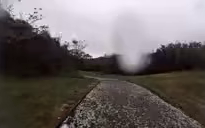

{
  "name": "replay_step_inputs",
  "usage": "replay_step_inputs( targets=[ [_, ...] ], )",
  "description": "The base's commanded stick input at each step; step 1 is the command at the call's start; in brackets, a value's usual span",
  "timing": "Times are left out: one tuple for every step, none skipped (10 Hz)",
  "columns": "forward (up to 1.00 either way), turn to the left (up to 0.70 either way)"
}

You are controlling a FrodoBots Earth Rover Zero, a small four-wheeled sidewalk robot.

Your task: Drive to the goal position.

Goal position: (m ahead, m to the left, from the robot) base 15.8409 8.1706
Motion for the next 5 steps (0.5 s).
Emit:
replay_step_inputs(
  targets=[
    [0.70, 0.00],
    [0.70, -0.01],
    [0.70, -0.23],
    [0.70, -0.35],
    [0.70, -0.35]
  ],
)
